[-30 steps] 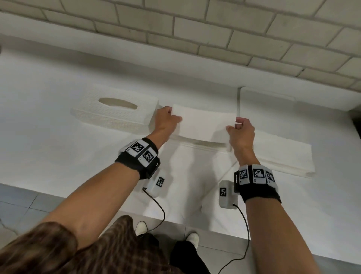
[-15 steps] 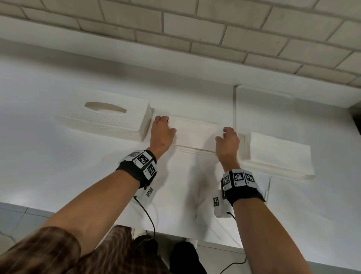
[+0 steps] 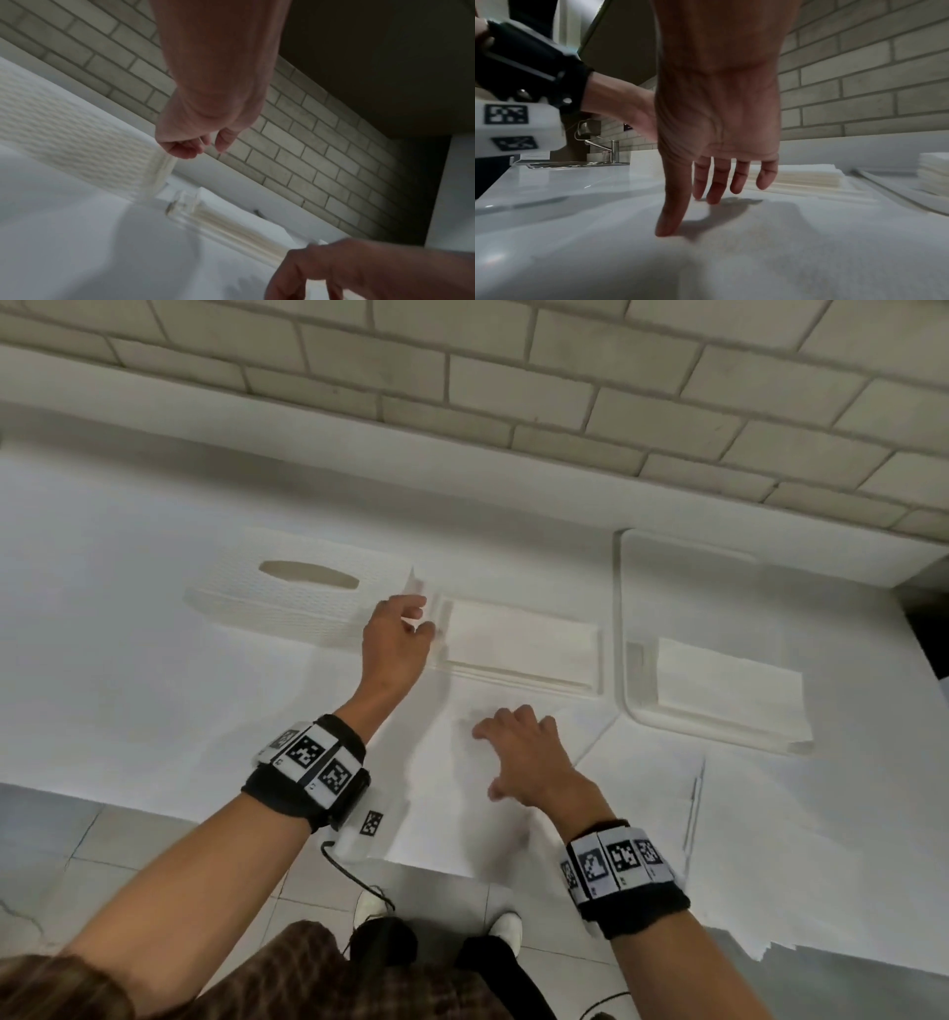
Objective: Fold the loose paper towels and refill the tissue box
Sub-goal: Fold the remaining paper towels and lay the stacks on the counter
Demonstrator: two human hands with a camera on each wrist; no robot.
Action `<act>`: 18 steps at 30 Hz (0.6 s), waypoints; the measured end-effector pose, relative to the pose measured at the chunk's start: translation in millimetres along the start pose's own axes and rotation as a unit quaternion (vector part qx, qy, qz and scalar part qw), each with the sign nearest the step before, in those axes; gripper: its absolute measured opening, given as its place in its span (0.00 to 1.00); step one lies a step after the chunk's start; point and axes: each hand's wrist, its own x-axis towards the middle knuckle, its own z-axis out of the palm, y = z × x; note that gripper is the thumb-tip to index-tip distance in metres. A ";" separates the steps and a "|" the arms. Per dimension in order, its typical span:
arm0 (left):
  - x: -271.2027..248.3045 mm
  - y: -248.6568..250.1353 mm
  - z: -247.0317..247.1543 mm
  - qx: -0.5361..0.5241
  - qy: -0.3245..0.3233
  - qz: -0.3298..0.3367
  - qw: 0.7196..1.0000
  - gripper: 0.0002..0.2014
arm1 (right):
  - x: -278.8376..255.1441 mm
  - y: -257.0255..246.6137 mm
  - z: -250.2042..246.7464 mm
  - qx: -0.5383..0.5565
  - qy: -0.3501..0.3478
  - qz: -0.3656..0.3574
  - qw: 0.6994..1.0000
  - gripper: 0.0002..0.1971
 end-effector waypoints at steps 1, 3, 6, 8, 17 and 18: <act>-4.8 -4.5 -5.4 -0.002 0.000 -0.004 1.000 0.15 | 0.1 -3.1 0.6 -0.018 0.005 0.000 1.000 0.34; -13.6 -14.0 -13.9 -0.003 0.001 -0.015 1.000 0.13 | 1.4 -5.9 -0.5 -0.027 0.004 0.002 1.000 0.26; -25.0 -26.1 -23.6 0.000 0.002 -0.038 0.999 0.12 | 3.7 -8.5 -3.2 -0.012 0.000 0.001 1.000 0.20; -32.1 -32.5 -27.8 -0.002 0.005 -0.047 0.999 0.12 | 4.6 -10.9 -2.1 0.017 0.014 0.000 1.000 0.20; -49.7 -30.8 -29.0 -0.156 -0.027 -0.108 0.981 0.12 | -4.9 -17.0 -39.3 0.201 0.255 0.017 0.946 0.08; -52.1 -23.2 -26.6 -0.192 -0.048 -0.107 0.974 0.15 | -10.0 -17.1 -49.2 0.281 0.290 0.024 0.914 0.08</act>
